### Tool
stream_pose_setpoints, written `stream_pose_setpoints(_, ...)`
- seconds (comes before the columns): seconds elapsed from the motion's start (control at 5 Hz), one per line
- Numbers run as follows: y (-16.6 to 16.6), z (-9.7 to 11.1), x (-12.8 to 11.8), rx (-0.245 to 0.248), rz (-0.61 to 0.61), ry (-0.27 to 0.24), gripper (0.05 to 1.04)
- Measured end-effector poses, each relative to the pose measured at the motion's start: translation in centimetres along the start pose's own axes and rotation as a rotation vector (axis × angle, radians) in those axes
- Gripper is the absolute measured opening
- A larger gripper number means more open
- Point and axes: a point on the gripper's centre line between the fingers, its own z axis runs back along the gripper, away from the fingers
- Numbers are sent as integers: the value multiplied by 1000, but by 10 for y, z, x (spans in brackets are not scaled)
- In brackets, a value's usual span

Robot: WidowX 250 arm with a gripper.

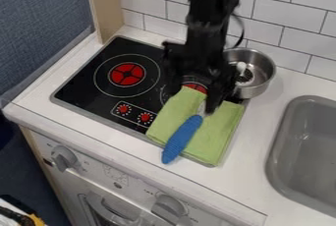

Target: Put the blue fork on the left side of the burner

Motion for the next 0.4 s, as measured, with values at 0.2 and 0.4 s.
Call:
stream_pose_setpoints(0.2,0,-20,-11,26,-1,17,1005)
stream_pose_setpoints(0.4,-1,-33,-14,24,1,31,1005)
